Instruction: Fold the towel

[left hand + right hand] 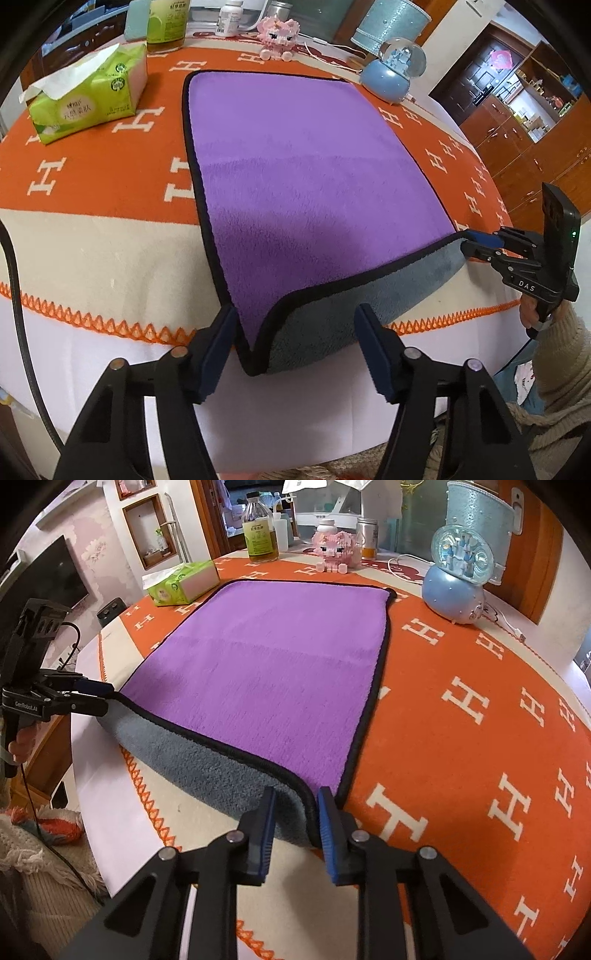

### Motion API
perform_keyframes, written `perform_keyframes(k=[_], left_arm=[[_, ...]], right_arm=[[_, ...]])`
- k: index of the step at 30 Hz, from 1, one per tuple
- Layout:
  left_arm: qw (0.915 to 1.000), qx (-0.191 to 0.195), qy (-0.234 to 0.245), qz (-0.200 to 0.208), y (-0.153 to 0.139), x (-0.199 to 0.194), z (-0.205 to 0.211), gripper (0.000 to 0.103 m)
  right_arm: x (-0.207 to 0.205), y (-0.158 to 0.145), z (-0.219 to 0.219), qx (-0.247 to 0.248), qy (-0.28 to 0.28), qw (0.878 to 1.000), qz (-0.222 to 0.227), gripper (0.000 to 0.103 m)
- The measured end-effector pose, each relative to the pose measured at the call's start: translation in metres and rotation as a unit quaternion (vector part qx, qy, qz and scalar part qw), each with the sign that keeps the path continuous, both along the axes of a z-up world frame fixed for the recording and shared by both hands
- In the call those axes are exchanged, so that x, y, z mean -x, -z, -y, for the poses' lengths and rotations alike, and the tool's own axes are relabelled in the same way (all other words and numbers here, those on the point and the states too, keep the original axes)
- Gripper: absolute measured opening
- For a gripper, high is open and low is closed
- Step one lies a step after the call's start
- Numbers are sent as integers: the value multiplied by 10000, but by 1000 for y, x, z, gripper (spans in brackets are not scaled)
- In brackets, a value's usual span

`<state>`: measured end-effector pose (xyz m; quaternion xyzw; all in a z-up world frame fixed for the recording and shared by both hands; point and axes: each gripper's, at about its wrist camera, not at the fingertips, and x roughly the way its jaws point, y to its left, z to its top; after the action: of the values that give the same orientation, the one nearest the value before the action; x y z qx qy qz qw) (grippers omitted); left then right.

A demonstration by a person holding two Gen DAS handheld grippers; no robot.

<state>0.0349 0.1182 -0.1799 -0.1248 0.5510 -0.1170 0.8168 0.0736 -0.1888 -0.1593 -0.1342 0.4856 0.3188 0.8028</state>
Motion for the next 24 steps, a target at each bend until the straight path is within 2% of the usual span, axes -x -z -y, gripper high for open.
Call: perform_keyframes(k=[9, 17, 24], left_arm=[[9999, 41, 95, -92, 5, -2, 3, 42], [9998, -33, 85, -158, 6, 1, 0, 25], [9995, -239, 172, -147, 4, 5, 1, 19]], right_arm=[[1, 0, 1, 16, 11, 10000, 14, 20], [0, 0, 1, 55, 28, 10000, 61, 15], [0, -1, -1, 131, 33, 9998, 141, 11]])
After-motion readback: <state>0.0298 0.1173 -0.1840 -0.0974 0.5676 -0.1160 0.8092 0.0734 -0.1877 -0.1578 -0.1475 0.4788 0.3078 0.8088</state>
